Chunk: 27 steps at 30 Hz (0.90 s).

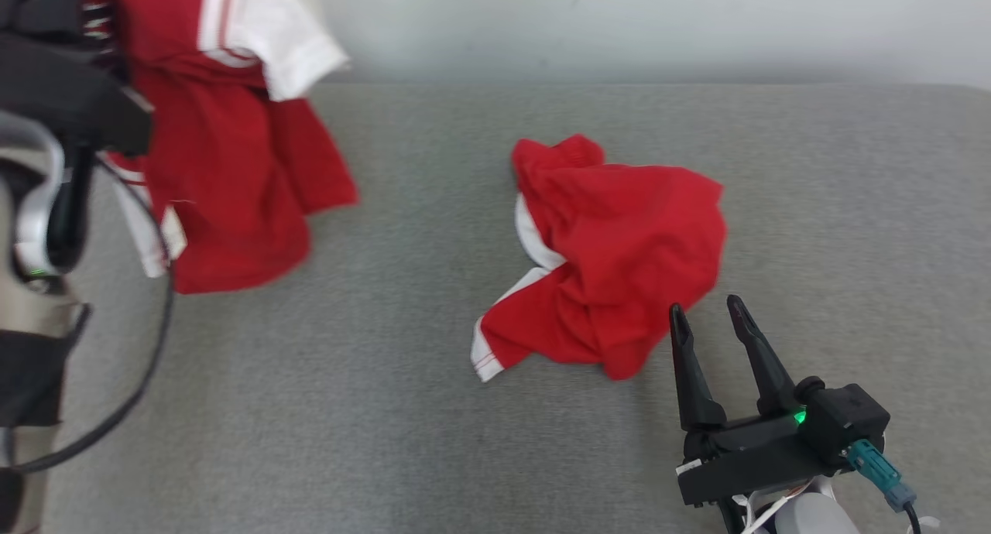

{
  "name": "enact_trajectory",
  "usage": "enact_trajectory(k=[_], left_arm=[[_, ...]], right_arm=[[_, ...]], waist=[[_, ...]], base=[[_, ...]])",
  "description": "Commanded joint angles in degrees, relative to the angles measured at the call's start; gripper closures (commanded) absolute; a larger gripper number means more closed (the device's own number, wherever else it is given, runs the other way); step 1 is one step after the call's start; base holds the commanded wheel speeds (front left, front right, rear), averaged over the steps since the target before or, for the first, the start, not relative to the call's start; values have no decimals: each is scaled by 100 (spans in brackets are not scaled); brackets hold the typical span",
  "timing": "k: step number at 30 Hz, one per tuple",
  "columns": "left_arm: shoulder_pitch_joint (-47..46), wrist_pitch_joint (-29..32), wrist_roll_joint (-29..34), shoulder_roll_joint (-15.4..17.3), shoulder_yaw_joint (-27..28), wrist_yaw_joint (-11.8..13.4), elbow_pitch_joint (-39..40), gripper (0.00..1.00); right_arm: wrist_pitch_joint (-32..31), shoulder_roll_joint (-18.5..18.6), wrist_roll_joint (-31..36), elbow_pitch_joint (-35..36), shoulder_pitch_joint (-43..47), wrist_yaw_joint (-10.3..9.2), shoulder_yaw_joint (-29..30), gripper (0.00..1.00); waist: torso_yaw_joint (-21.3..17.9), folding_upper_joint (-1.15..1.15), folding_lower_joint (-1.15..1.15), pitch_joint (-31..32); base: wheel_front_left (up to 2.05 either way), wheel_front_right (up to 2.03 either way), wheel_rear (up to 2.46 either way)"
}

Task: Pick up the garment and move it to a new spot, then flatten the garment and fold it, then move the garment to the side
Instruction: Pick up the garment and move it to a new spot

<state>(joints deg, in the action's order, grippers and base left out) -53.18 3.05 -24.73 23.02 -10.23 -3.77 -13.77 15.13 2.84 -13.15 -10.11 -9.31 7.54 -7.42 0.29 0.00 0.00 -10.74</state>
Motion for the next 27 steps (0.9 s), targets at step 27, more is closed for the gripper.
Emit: enact_trajectory(k=[27], left_arm=[[1028,-1427,-483,454,932,59,-2255,100]], right_arm=[[0,178,637,770,-227,-10,-804,0]], waist=[[769,0,0,-975]], base=[[0,0,0]])
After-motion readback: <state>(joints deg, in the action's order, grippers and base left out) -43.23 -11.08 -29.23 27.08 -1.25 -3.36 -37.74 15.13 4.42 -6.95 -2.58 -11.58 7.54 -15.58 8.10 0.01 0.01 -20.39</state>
